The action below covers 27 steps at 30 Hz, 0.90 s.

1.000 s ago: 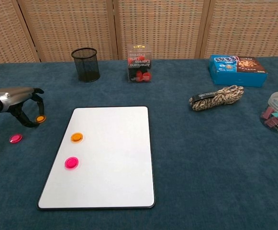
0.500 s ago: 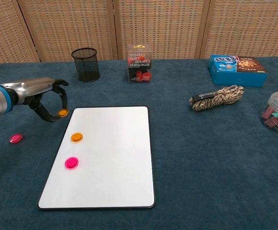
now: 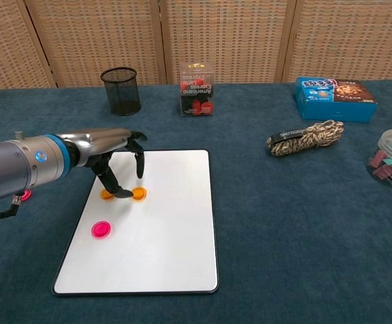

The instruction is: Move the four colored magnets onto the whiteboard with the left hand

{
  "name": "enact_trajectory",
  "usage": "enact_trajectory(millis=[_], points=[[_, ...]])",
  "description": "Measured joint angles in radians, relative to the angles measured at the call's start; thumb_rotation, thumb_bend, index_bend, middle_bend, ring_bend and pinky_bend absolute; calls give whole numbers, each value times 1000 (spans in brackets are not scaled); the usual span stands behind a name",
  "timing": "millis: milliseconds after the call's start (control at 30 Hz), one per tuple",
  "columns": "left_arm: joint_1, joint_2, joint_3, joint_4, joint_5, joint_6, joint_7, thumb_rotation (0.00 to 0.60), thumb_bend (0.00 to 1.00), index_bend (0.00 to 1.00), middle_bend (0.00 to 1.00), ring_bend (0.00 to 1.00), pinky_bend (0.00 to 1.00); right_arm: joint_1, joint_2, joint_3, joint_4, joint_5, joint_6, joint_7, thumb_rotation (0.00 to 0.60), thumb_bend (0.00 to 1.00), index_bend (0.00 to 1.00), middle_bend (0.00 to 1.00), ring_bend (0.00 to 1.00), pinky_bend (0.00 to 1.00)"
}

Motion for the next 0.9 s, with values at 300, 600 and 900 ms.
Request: enact_trajectory(millis=[300, 600, 900], points=[[42, 89, 10, -31, 47, 41, -69, 600, 211, 210, 0, 0, 0, 0, 3, -2, -3, -2, -1, 2, 600, 241, 0, 0, 0, 0], [165, 209, 99, 16, 162, 34, -237, 600, 248, 338, 0, 0, 0, 0, 3, -3, -6, -5, 1, -6, 600, 240, 0, 0, 0, 0], [265, 252, 155, 112, 314, 7, -430, 600, 251, 370, 0, 0, 0, -2, 0, -3, -9, -6, 6, -16, 600, 238, 0, 0, 0, 0]])
